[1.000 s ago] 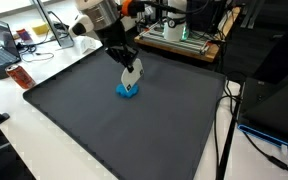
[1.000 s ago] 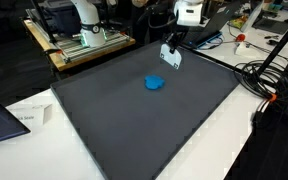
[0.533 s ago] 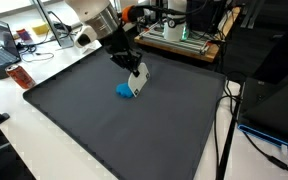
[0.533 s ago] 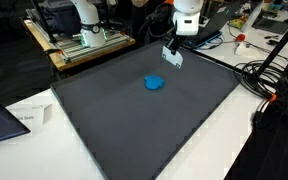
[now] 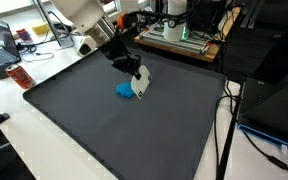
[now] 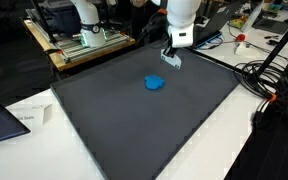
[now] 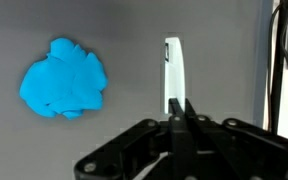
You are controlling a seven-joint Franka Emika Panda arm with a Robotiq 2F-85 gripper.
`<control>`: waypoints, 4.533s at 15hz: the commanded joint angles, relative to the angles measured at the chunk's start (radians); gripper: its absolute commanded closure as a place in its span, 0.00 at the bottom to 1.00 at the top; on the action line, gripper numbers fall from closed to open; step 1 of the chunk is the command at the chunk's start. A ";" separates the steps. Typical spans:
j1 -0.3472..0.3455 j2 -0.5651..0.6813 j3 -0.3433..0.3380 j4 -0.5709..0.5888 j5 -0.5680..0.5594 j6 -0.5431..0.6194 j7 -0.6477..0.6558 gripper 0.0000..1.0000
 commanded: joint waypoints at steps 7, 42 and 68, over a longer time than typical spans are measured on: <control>-0.083 0.047 0.029 0.031 0.052 -0.121 -0.219 0.99; -0.191 0.202 0.002 0.280 0.015 -0.304 -0.367 0.99; 0.100 -0.171 -0.080 -0.218 -0.348 0.191 0.339 0.96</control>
